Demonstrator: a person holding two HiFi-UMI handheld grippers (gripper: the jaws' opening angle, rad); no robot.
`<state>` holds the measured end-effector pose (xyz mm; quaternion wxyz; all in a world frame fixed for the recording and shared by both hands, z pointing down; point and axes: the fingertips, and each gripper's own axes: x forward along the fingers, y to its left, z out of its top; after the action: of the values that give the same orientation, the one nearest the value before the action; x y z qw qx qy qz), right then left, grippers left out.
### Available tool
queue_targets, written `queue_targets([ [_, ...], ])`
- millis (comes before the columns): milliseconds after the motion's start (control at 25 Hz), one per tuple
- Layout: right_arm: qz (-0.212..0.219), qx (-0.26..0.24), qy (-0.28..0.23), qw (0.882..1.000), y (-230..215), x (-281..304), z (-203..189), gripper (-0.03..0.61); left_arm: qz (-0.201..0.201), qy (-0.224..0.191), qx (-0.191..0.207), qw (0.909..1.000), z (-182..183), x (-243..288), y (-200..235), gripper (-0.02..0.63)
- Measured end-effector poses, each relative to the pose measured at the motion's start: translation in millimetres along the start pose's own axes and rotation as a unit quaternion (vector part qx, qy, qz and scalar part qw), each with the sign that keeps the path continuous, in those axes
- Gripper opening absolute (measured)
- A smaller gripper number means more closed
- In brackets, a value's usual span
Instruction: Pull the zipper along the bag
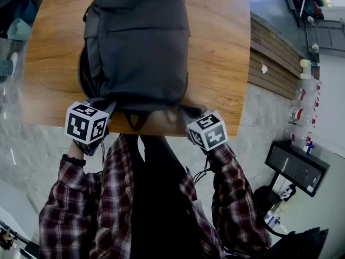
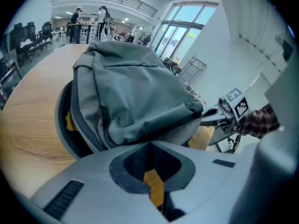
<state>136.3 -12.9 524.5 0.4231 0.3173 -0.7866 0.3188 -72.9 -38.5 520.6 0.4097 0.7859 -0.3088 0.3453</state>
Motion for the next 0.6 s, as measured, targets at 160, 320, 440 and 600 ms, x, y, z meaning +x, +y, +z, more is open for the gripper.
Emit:
queue_targets([
  [160, 0.048, -0.019, -0.009, 0.999, 47.7, 13.8, 7.7, 0.008, 0.029, -0.025, -0.041, 0.9984, 8.9, -9.8, 45.3, 0.011],
  [320, 0.083, -0.023, -0.023, 0.996, 96.0, 38.2, 28.0, 0.008, 0.115, -0.060, -0.084, 0.9880, 44.8, -26.6, 96.5, 0.012],
  [440, 0.100, -0.031, -0.024, 0.994, 133.7, 55.5, 46.4, 0.008, 0.181, -0.089, -0.097, 0.9746, 56.9, -58.9, 98.2, 0.012],
  [600, 0.117, -0.025, -0.027, 0.992, 169.3, 73.6, 62.5, 0.008, 0.094, -0.116, -0.124, 0.9810, 40.3, -65.9, 30.4, 0.012],
])
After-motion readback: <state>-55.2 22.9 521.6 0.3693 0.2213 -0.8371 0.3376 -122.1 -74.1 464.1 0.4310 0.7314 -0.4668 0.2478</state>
